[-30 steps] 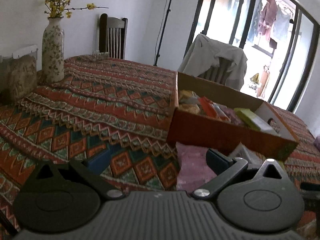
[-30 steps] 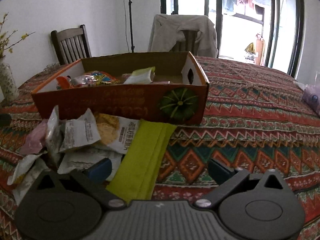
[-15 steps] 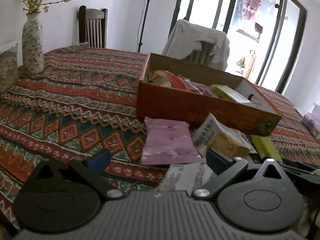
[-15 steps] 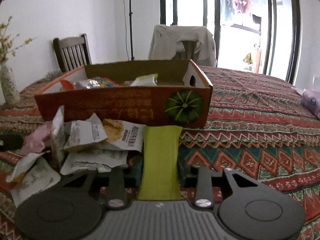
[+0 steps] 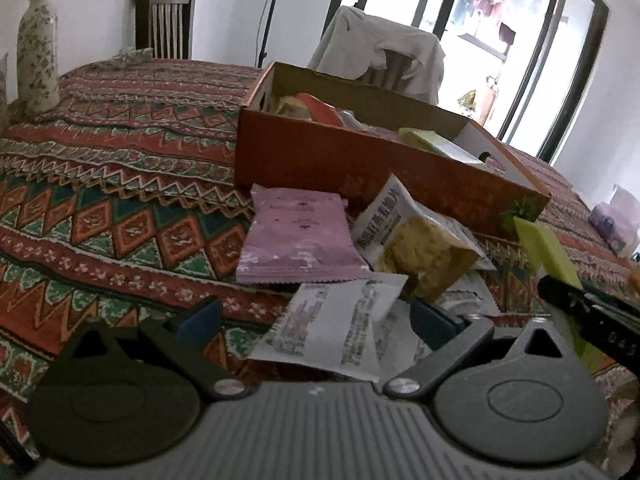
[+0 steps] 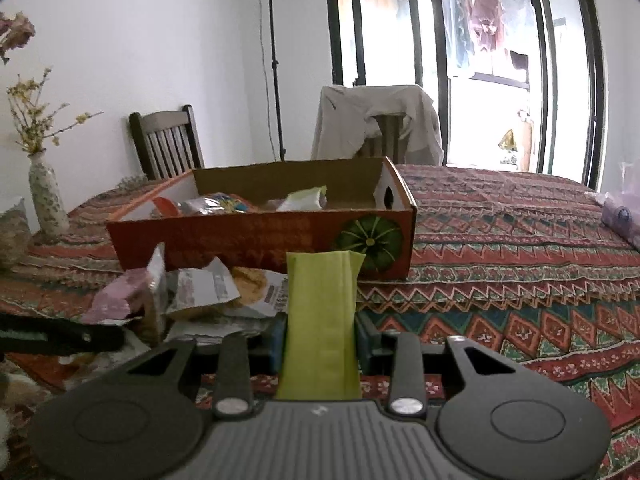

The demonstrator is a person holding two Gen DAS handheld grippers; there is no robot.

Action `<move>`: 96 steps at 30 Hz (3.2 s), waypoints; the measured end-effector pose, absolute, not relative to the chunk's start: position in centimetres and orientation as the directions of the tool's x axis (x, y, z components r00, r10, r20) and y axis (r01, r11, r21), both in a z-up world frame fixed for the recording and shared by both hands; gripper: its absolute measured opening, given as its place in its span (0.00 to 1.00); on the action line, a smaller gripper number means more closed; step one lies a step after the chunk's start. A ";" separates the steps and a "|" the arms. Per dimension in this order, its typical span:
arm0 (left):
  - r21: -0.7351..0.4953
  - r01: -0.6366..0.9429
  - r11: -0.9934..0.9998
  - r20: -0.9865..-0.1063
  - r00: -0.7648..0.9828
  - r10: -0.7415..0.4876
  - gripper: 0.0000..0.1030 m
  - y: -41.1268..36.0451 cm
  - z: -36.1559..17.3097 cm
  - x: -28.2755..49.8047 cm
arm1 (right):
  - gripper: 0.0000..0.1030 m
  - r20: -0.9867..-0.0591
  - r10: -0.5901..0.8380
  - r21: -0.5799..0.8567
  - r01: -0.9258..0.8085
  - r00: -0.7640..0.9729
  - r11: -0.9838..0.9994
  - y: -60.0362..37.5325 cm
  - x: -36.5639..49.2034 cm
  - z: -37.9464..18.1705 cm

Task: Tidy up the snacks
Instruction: 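Grasp the silver-white wrapper with the left gripper, then carry the wrapper with the left gripper while the right carries the yellow-green bar to the box, then open the left gripper over the box while the right releases the yellow-green bar inside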

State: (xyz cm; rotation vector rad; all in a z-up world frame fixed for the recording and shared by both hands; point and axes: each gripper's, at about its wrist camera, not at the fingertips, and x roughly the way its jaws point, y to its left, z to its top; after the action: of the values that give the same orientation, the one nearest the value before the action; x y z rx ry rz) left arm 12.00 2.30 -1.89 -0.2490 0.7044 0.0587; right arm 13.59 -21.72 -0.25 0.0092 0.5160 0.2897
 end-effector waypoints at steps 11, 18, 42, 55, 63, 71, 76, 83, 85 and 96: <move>-0.245 -0.078 0.966 -0.607 0.790 -0.090 0.42 1.1 -1.6 11.3 | 0.33 -0.454 0.296 0.093 -0.286 0.841 0.954 -22.4 11.9 0.6; -0.167 -0.041 0.985 -0.559 0.827 -0.060 0.22 -0.1 -0.7 9.5 | 0.33 -0.441 0.296 0.101 -0.281 0.847 0.954 -23.1 11.0 0.9; -0.127 -0.008 0.992 -0.404 0.914 -0.045 0.15 0.9 5.1 9.8 | 0.33 -0.338 0.306 0.060 -0.304 0.890 0.951 -22.6 12.7 5.1; -0.159 0.000 0.987 -0.351 0.935 -0.057 0.15 1.0 8.1 17.5 | 0.33 -0.261 0.301 0.044 -0.301 0.917 0.953 -20.0 20.7 9.4; -0.164 -0.022 0.986 -0.368 0.929 -0.040 0.15 0.9 7.6 22.5 | 0.33 -0.263 0.289 0.081 -0.277 0.920 0.957 -19.4 25.6 8.9; -0.140 -0.048 0.989 -0.389 0.921 -0.010 0.15 0.9 5.9 26.3 | 0.33 -0.280 0.294 0.143 -0.264 0.914 0.954 -19.6 29.8 6.0; -0.123 -0.063 0.990 -0.391 0.920 0.010 0.15 1.2 4.1 27.1 | 0.33 -0.279 0.310 0.109 -0.291 0.909 0.950 -19.2 29.9 4.2; -0.119 -0.059 0.991 -0.398 0.917 0.006 0.15 1.8 3.3 27.1 | 0.33 -0.337 0.308 0.105 -0.290 0.890 0.951 -19.0 30.6 2.9; -0.128 -0.058 0.990 -0.397 0.918 0.002 0.16 1.9 3.2 27.0 | 0.34 -0.348 0.315 0.111 -0.295 0.883 0.949 -19.0 30.6 2.6; -0.183 -0.123 0.975 -0.312 0.948 0.061 1.00 2.5 3.8 25.3 | 1.00 -0.306 0.311 0.132 -0.284 0.900 0.950 -19.7 29.7 2.8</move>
State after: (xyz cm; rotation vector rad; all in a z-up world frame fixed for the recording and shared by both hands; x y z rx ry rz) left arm 25.26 2.50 3.80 -0.2019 0.3096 0.0946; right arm 29.69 -19.73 2.79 0.0850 0.3301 0.3082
